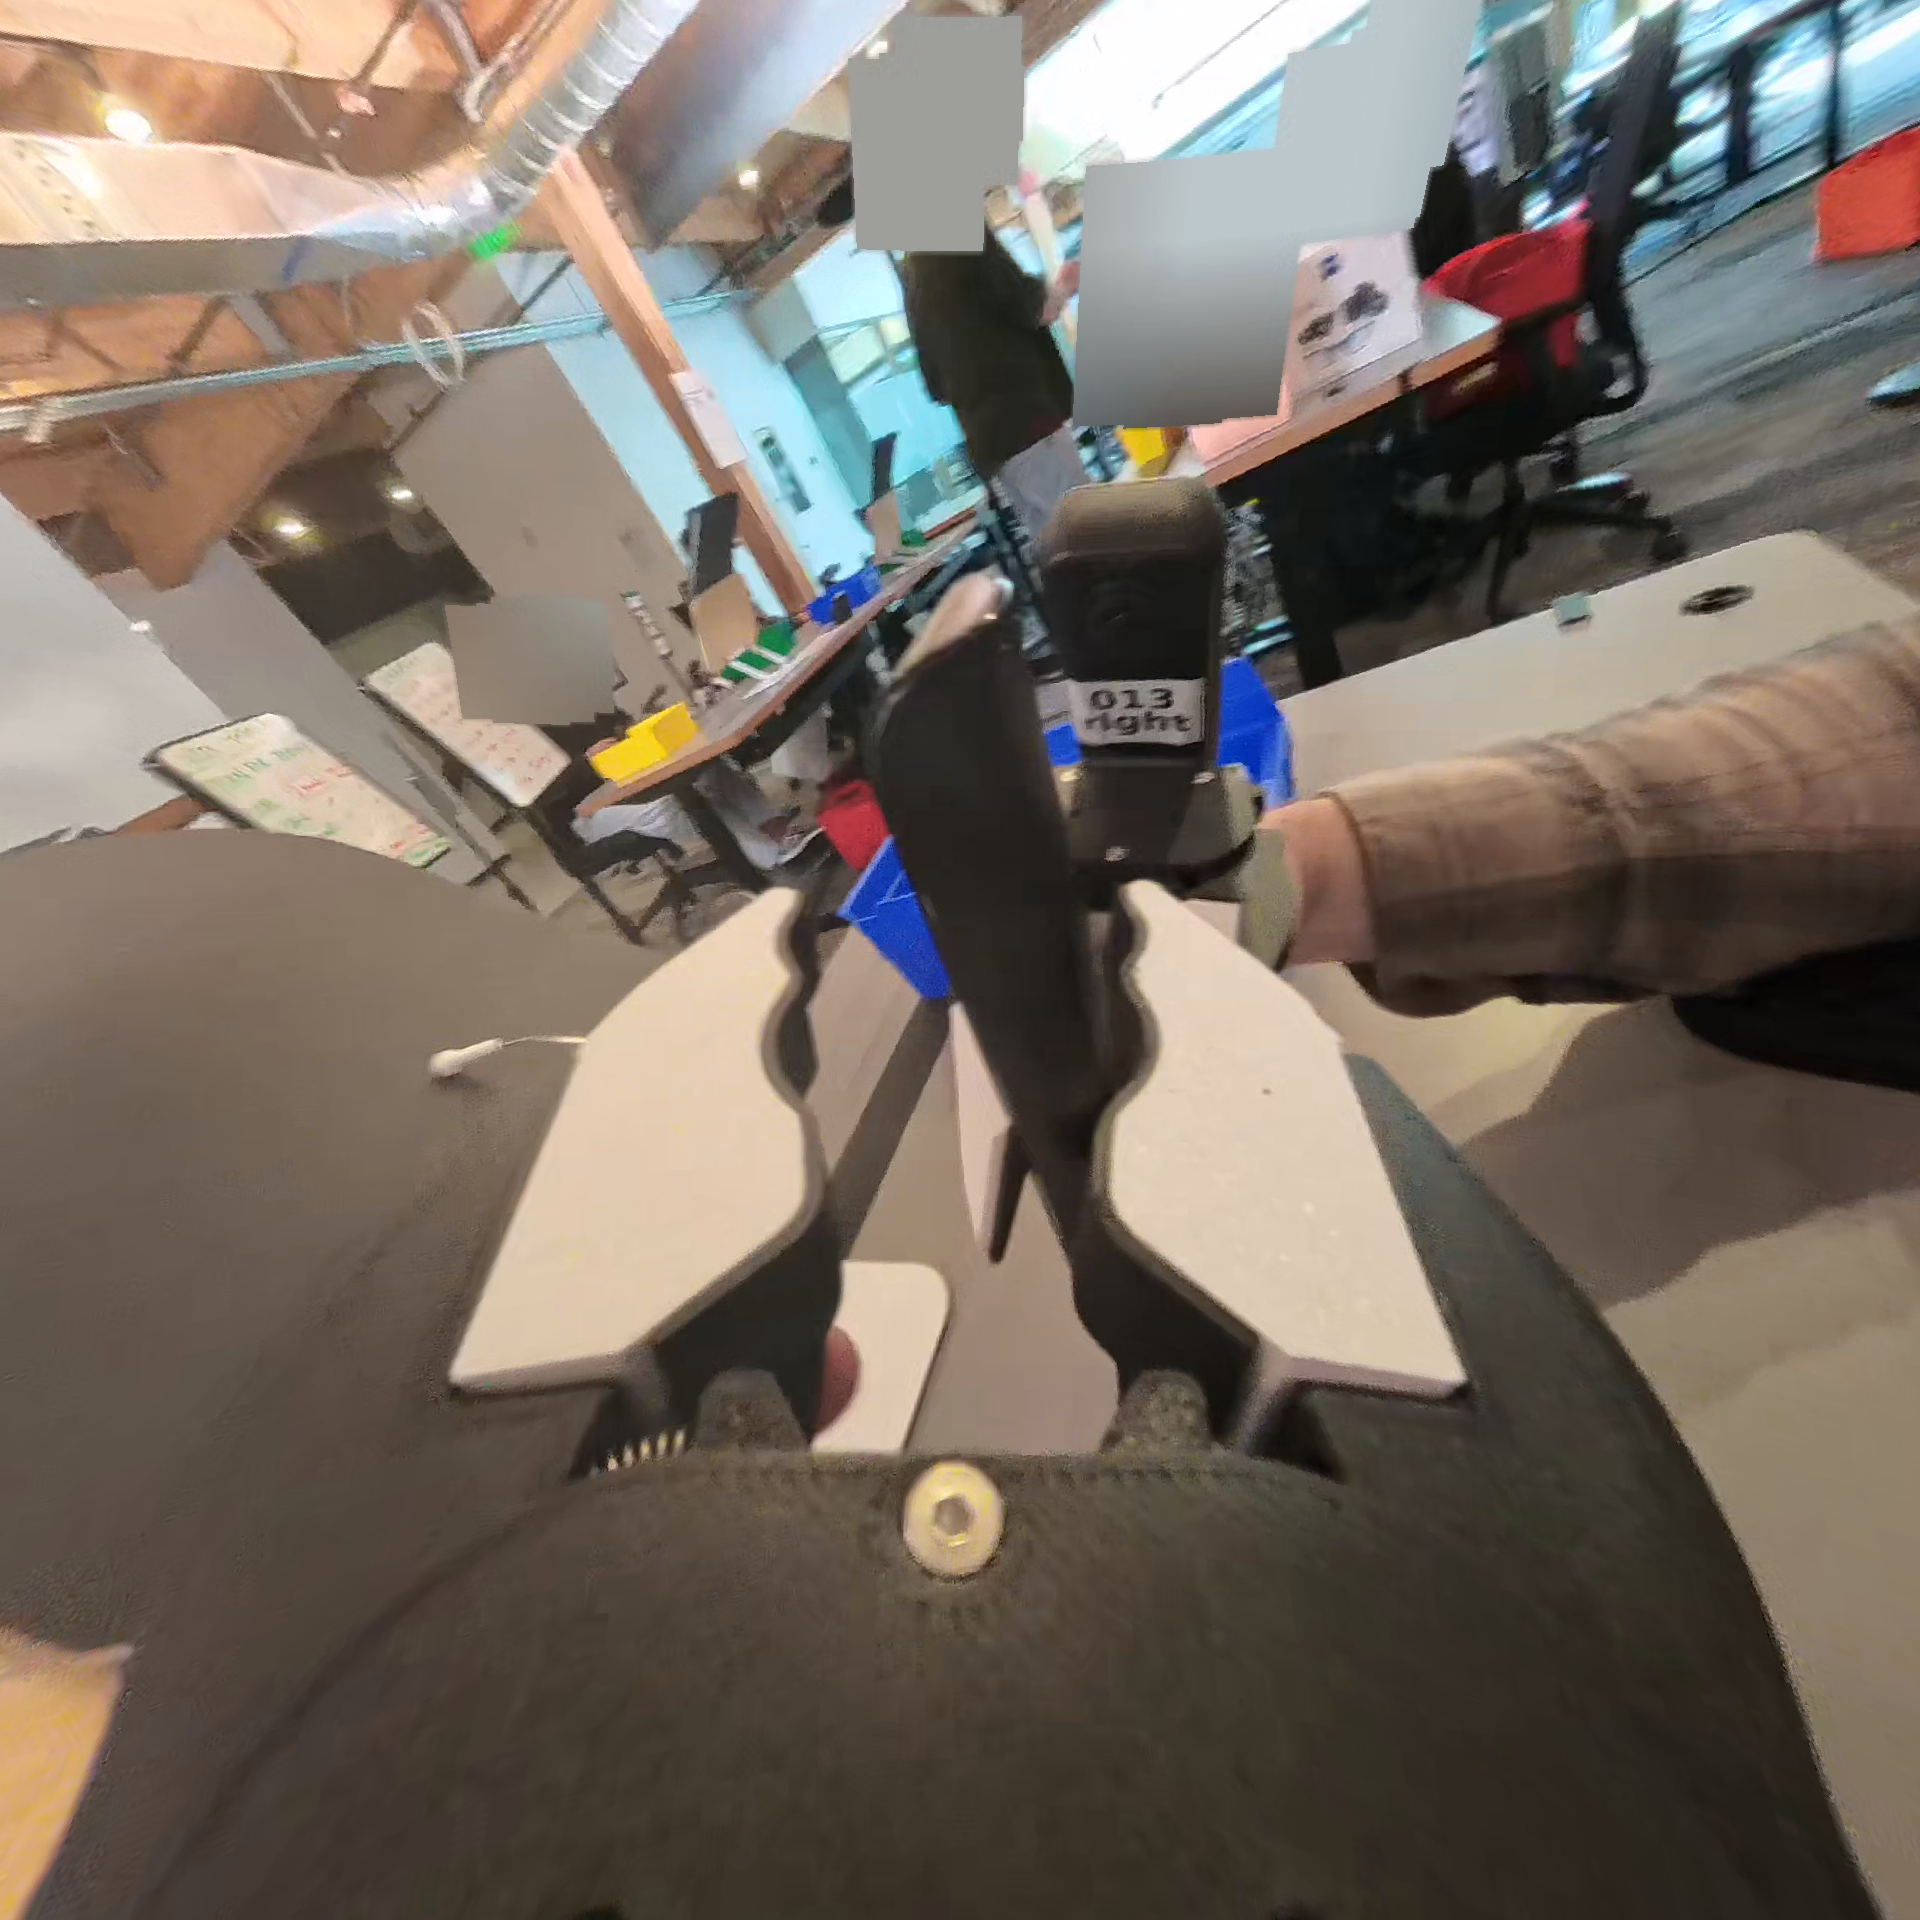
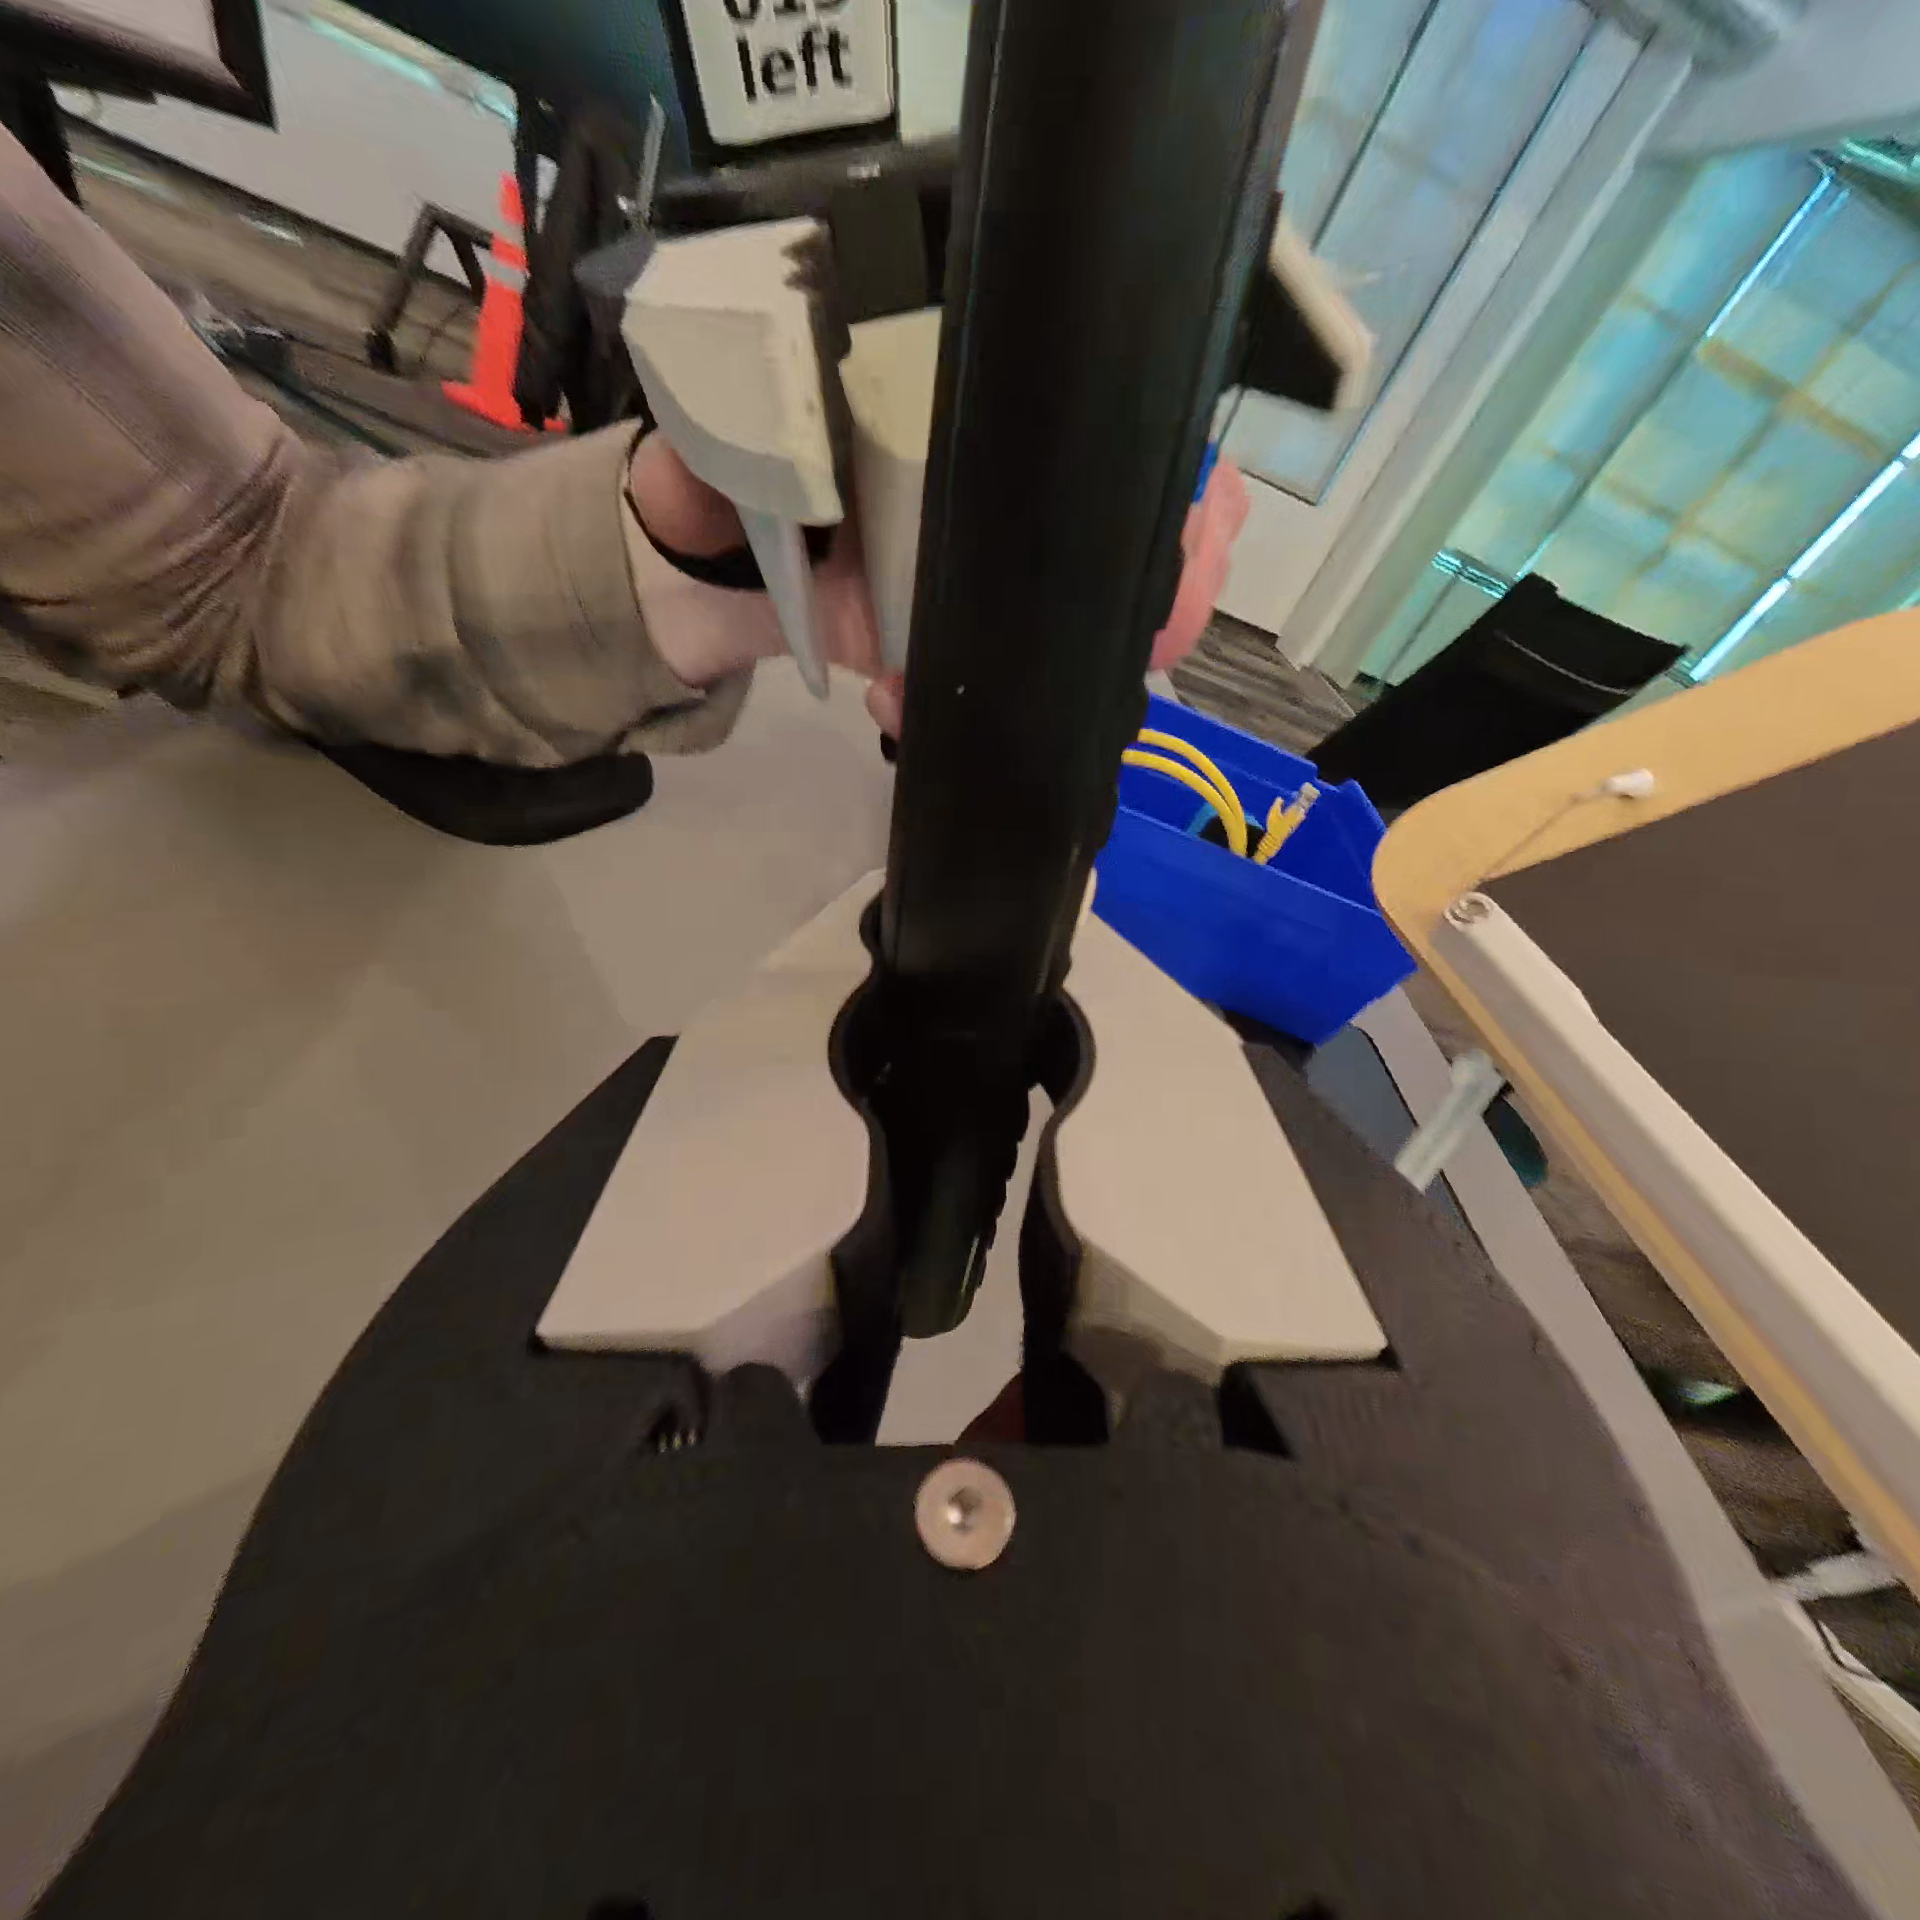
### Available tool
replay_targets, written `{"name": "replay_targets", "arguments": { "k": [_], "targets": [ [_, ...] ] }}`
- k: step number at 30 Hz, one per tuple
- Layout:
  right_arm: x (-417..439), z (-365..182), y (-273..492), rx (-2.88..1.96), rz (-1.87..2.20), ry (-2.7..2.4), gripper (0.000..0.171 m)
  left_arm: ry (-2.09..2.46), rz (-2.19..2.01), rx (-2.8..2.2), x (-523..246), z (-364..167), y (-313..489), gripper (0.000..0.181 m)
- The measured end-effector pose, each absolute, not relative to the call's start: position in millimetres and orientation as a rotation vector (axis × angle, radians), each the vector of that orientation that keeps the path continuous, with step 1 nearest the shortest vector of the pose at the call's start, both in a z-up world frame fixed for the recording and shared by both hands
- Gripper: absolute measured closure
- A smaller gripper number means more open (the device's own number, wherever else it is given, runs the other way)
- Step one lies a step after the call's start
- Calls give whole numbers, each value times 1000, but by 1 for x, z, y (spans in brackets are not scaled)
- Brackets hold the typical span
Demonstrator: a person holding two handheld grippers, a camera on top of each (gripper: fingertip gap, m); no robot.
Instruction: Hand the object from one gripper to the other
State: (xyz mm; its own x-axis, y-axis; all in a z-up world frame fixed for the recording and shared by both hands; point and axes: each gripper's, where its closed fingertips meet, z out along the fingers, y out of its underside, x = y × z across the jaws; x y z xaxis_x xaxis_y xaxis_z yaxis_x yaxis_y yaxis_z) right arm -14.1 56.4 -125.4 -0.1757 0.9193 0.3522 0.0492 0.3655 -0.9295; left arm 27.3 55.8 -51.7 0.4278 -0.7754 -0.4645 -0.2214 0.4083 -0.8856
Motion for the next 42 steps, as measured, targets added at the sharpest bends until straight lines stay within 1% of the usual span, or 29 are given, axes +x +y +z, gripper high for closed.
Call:
{"name": "replay_targets", "arguments": {
  "k": [3, 10, 12, 13, 15, 16, 18, 21, 24, 27, 29, 33, 36, 42],
  "targets": [
    [-19, -131, 48, -877, 1021, -1571, 153, 1160, -512, -1156, 39, -63, 51, 149],
    [-23, -134, 43, -871, 1040, -1579, 152, 1177, -550, -1145, 45, -67, 46, 153],
    [-25, -137, 48, -909, 1000, -1581, 148, 1193, -506, -1141, 49, -70, 47, 154],
    [-25, -139, 51, -921, 967, -1586, 141, 1199, -458, -1137, 50, -72, 48, 154],
    [-22, -140, 60, -954, 897, -1596, 120, 1172, -383, -1127, 48, -69, 53, 155],
    [-18, -138, 65, -970, 865, -1590, 115, 1142, -344, -1125, 45, -65, 57, 155],
    [-9, -126, 78, -1001, 823, -1538, 113, 1059, -230, -1115, 34, -54, 68, 155],
    [7, -93, 95, -1033, 811, -1387, 122, 922, 33, -1105, 10, -39, 88, 155],
    [17, -53, 99, -1002, 852, -1212, 125, 818, 218, -1089, -8, -30, 98, 155],
    [12, -30, 87, -949, 805, -1156, 124, 773, 372, -1071, -16, -30, 105, 155],
    [5, -21, 75, -907, 802, -1136, 120, 763, 460, -1042, -17, -30, 105, 155],
    [-9, -15, 68, -880, 786, -1050, 118, 748, 445, -1049, -8, -34, 104, 155],
    [-11, -15, 74, -869, 732, -979, 125, 749, 401, -1053, 1, -38, 102, 155],
    [-10, -14, 76, -852, 726, -928, 123, 724, 353, -1080, 8, -42, 100, 156]
  ]
}}
